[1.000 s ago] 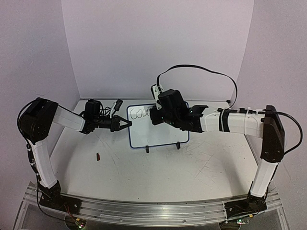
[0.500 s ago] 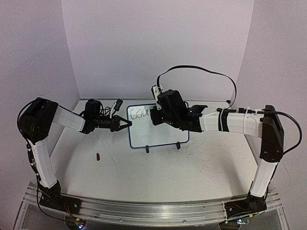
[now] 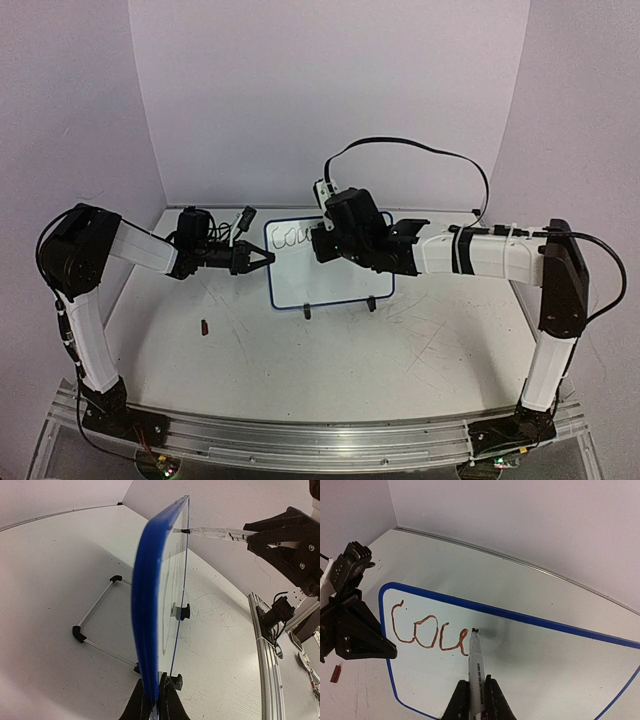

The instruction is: Write a sentence on the whiteboard

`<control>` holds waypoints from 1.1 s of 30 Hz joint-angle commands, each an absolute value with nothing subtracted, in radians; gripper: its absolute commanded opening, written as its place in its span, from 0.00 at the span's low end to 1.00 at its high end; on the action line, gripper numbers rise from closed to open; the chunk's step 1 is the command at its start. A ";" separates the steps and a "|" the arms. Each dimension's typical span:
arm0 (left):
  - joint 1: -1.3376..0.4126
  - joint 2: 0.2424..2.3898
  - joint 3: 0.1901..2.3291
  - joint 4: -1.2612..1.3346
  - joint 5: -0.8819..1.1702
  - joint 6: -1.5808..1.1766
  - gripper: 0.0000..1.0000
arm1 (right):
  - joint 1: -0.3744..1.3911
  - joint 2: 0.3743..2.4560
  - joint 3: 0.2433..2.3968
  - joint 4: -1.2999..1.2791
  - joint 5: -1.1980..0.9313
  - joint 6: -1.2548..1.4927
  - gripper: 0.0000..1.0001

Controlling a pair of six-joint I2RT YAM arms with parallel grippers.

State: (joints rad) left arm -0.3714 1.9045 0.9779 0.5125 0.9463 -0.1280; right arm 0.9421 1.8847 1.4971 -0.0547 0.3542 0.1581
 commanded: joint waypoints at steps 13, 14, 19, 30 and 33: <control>-0.365 1.892 1.000 0.474 0.807 -0.083 0.00 | 0.938 1.860 1.483 -0.076 0.391 0.209 0.00; -0.365 1.893 1.000 0.474 0.807 -0.083 0.00 | 0.938 1.858 1.479 -0.077 0.391 0.211 0.00; -0.365 1.892 0.998 0.472 0.806 -0.082 0.00 | 0.939 1.840 1.457 -0.078 0.384 0.221 0.00; -0.366 1.887 0.997 0.471 0.806 -0.081 0.00 | 0.947 1.836 1.426 -0.081 0.367 0.245 0.00; -0.366 1.887 0.997 0.471 0.806 -0.081 0.00 | 0.949 1.841 1.427 -0.081 0.363 0.248 0.00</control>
State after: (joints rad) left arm -0.3721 1.9045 0.9802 0.5056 0.9405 -0.1284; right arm 0.9497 1.8713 1.4338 -0.0704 0.3542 0.2298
